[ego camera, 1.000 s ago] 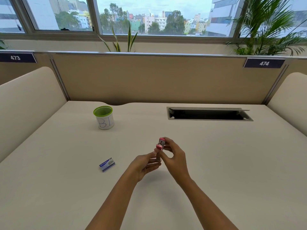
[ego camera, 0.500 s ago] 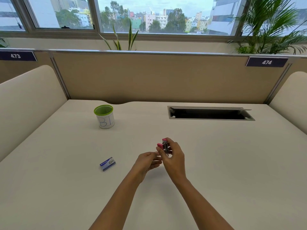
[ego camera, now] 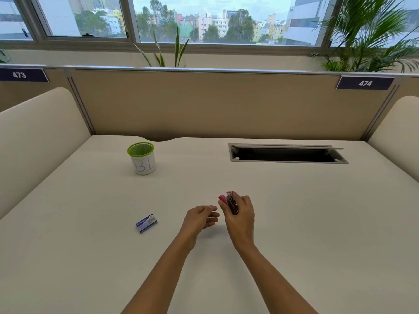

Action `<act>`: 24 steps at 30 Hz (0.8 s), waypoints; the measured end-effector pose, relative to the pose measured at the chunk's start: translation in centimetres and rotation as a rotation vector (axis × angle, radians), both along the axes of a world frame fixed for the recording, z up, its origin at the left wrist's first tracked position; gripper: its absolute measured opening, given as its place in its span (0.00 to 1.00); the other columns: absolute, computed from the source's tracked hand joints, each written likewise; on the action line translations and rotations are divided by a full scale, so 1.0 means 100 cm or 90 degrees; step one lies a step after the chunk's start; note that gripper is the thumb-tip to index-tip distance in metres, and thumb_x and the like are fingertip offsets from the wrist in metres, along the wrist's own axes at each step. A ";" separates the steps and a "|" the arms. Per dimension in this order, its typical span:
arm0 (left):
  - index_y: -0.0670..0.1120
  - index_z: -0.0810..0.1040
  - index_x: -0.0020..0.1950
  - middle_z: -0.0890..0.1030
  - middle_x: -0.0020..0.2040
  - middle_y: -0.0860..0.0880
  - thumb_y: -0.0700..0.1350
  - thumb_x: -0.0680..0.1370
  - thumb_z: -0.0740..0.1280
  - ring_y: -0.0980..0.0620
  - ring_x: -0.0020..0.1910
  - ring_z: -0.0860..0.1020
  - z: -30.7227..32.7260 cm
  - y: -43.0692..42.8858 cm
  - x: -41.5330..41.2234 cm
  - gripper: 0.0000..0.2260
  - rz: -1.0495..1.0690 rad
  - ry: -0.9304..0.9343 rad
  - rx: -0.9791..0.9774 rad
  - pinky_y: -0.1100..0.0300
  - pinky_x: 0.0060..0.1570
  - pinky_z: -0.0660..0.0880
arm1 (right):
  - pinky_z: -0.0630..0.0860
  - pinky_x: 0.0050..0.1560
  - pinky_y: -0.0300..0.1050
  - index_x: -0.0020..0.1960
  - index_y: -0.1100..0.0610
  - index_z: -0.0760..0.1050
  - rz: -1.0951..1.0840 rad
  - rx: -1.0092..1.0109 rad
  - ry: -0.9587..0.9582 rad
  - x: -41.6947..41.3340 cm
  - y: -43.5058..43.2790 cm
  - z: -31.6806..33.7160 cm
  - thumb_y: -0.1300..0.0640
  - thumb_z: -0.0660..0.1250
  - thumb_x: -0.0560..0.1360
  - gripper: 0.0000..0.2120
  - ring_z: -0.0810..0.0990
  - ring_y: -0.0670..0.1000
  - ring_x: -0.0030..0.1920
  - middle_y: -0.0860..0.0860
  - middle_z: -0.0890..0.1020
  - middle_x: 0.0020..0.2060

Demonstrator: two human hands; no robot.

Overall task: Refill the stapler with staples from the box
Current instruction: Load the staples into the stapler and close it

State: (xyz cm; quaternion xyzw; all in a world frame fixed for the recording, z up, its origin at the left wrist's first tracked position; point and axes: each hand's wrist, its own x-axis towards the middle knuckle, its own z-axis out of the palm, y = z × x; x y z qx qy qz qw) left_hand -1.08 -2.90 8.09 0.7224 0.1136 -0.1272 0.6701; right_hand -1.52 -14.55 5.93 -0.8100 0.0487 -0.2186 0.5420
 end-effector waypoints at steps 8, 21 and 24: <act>0.48 0.84 0.43 0.85 0.44 0.49 0.52 0.74 0.69 0.52 0.46 0.83 0.010 -0.009 0.003 0.09 0.051 -0.102 -0.023 0.65 0.47 0.78 | 0.75 0.46 0.39 0.60 0.57 0.76 0.005 -0.073 -0.015 -0.003 0.004 -0.004 0.54 0.67 0.76 0.15 0.75 0.49 0.46 0.49 0.73 0.43; 0.47 0.85 0.45 0.86 0.42 0.50 0.50 0.73 0.70 0.55 0.43 0.83 0.011 -0.013 0.009 0.08 0.063 -0.132 0.020 0.63 0.50 0.78 | 0.77 0.49 0.43 0.61 0.56 0.75 -0.006 -0.041 0.001 -0.003 0.004 -0.005 0.55 0.66 0.76 0.15 0.77 0.48 0.48 0.48 0.74 0.48; 0.49 0.85 0.42 0.85 0.40 0.52 0.49 0.74 0.69 0.57 0.40 0.84 0.009 -0.013 0.011 0.06 0.066 -0.126 0.001 0.69 0.42 0.77 | 0.74 0.49 0.33 0.66 0.53 0.71 0.005 -0.003 0.015 -0.003 0.001 -0.007 0.53 0.67 0.75 0.20 0.76 0.43 0.50 0.47 0.73 0.53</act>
